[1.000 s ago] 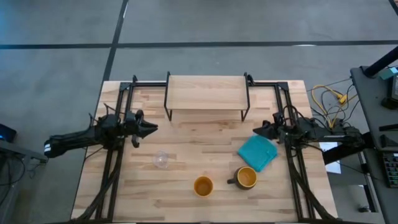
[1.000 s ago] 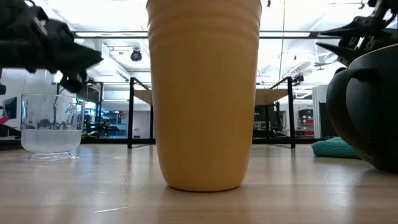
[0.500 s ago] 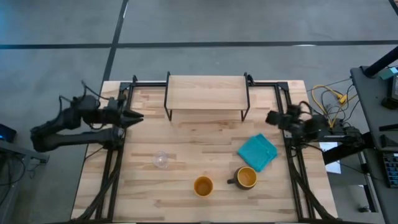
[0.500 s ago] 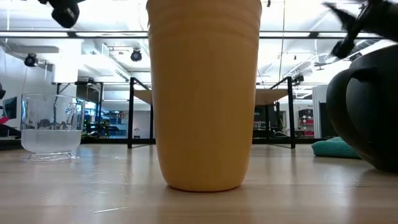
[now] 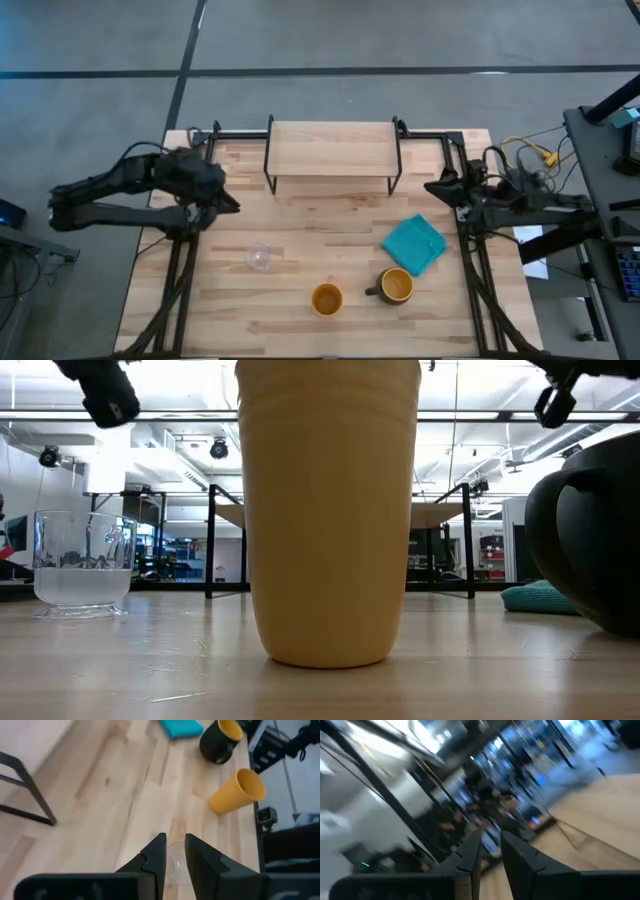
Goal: Stack small to large cups/mugs on shelf
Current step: Put the transparent glass mug on the shelf
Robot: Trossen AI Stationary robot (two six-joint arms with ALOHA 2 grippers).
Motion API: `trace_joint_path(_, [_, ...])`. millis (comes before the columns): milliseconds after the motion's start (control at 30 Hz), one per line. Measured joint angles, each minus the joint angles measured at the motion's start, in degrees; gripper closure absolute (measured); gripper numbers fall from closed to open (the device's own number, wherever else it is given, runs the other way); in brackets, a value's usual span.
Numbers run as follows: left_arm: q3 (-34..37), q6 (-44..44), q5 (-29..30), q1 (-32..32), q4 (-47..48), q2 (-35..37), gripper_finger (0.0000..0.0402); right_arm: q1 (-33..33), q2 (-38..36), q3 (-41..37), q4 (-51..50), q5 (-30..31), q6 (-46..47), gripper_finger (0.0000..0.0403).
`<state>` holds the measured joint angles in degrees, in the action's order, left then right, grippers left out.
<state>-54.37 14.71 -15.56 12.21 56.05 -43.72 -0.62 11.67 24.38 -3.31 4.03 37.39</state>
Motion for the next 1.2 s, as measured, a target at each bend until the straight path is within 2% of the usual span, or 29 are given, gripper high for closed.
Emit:
trace_joint_path(133, [0.39,-0.03,-0.61,0.04,0.03,-3.73,0.0345,0.00,8.48,8.63,-4.71,-0.13,-8.35,0.0335])
trace_joint_path(267, [0.56,-0.03,-1.79,0.04,-0.12,-7.60,0.0345,0.00,16.69,16.71,-6.17,-0.13,-22.20,0.0335])
trace_joint_path(367, [0.48,-0.01,-5.91,0.02,-1.00,-10.08,0.0345,0.00,22.17,22.59,-9.64,-0.07,-32.05,0.0335])
trace_joint_path(433, [0.48,0.11,-9.73,0.00,-1.52,-12.18,0.0345,0.00,25.74,26.37,-13.51,0.04,-35.43,0.0335])
trace_joint_path(500, [0.48,1.02,-12.75,-0.02,-1.48,-13.98,0.0345,0.00,29.27,29.60,-17.82,0.07,-36.32,0.0335])
trace_joint_path(733, [0.55,3.41,-13.05,-2.29,-1.51,-18.27,0.0345,0.00,40.82,38.92,-28.47,0.09,-28.57,0.0335])
trace_joint_path(933, [0.63,6.36,-9.04,-7.05,-1.49,-21.00,0.0345,0.00,49.20,44.27,-34.74,0.07,-26.86,0.0335])
trace_joint_path(1033, [0.63,8.97,-8.69,-9.76,-1.48,-22.09,0.0345,0.00,52.36,45.74,-35.48,0.07,-26.72,0.0335])
trace_joint_path(1200, [0.65,13.75,-4.72,-15.32,-1.39,-22.68,0.0345,0.00,55.75,46.76,-35.54,0.04,-24.88,0.0335])
